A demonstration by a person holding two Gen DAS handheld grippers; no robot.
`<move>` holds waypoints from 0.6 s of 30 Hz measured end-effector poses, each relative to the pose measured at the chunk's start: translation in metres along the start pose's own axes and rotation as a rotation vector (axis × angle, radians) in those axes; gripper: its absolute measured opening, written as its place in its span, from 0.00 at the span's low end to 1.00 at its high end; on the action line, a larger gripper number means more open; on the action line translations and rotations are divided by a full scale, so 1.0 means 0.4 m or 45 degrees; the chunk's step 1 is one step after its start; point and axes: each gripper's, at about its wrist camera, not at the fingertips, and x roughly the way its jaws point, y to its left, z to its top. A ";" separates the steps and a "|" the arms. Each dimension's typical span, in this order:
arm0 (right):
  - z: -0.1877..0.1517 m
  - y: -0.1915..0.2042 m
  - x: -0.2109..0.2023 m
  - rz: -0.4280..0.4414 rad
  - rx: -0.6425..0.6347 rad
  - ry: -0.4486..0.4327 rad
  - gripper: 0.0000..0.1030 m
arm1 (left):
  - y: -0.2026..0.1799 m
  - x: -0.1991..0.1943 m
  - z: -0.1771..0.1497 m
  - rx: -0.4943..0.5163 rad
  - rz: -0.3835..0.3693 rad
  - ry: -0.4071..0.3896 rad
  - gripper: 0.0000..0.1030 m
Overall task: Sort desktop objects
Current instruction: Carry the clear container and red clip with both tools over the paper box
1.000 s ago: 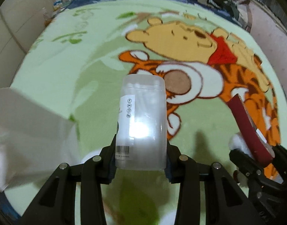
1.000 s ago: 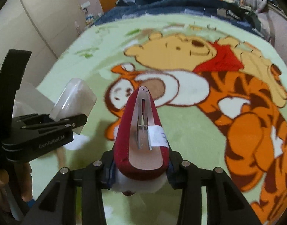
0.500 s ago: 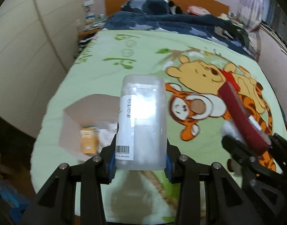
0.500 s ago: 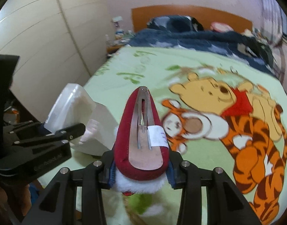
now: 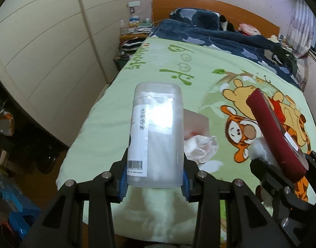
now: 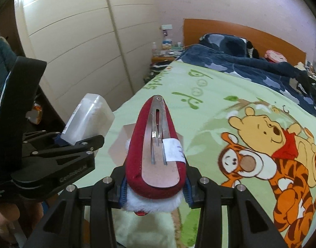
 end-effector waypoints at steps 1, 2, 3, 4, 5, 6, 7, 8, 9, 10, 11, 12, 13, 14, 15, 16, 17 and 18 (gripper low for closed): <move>0.001 0.006 0.003 0.004 -0.001 0.001 0.40 | 0.009 0.000 0.000 -0.005 0.007 -0.003 0.40; 0.002 0.011 0.007 0.007 -0.002 0.002 0.40 | 0.013 0.001 -0.001 -0.007 0.011 -0.005 0.40; 0.001 0.014 0.010 0.008 -0.004 0.003 0.40 | 0.018 0.001 -0.001 -0.007 0.015 -0.006 0.40; 0.002 0.017 0.013 0.010 -0.003 0.005 0.40 | 0.019 0.003 -0.002 -0.006 0.019 -0.005 0.40; 0.002 0.020 0.014 0.012 -0.003 0.007 0.40 | 0.019 0.005 -0.003 -0.004 0.022 -0.004 0.40; 0.002 0.023 0.017 0.013 -0.003 0.009 0.40 | 0.019 0.005 -0.003 -0.003 0.023 -0.003 0.40; 0.002 0.024 0.020 0.014 -0.004 0.011 0.40 | 0.018 0.006 -0.003 0.000 0.026 -0.003 0.40; 0.003 0.026 0.022 0.015 -0.004 0.013 0.40 | 0.018 0.008 -0.003 0.002 0.029 -0.004 0.40; 0.004 0.026 0.025 0.014 -0.002 0.014 0.40 | 0.017 0.009 -0.002 0.004 0.031 -0.003 0.40; 0.005 0.026 0.027 0.015 -0.001 0.015 0.40 | 0.017 0.012 -0.002 0.005 0.031 -0.001 0.40; 0.006 0.024 0.030 0.014 0.001 0.017 0.40 | 0.017 0.014 -0.001 0.007 0.030 0.001 0.40; 0.007 0.023 0.033 0.012 0.003 0.019 0.40 | 0.016 0.015 0.000 0.009 0.032 0.003 0.40; 0.008 0.023 0.035 0.011 0.003 0.020 0.40 | 0.016 0.017 0.001 0.009 0.033 0.005 0.40; 0.010 0.025 0.037 0.010 0.003 0.020 0.40 | 0.016 0.019 0.001 0.009 0.034 0.007 0.40; 0.012 0.026 0.040 0.009 0.003 0.021 0.40 | 0.016 0.021 0.002 0.009 0.035 0.009 0.40; 0.013 0.026 0.042 0.008 0.003 0.022 0.40 | 0.019 0.023 0.003 0.008 0.037 0.010 0.40; 0.015 0.026 0.044 0.007 0.004 0.023 0.40 | 0.019 0.027 0.004 0.006 0.039 0.014 0.40; 0.016 0.025 0.045 0.006 0.004 0.023 0.40 | 0.020 0.032 0.006 0.004 0.040 0.018 0.40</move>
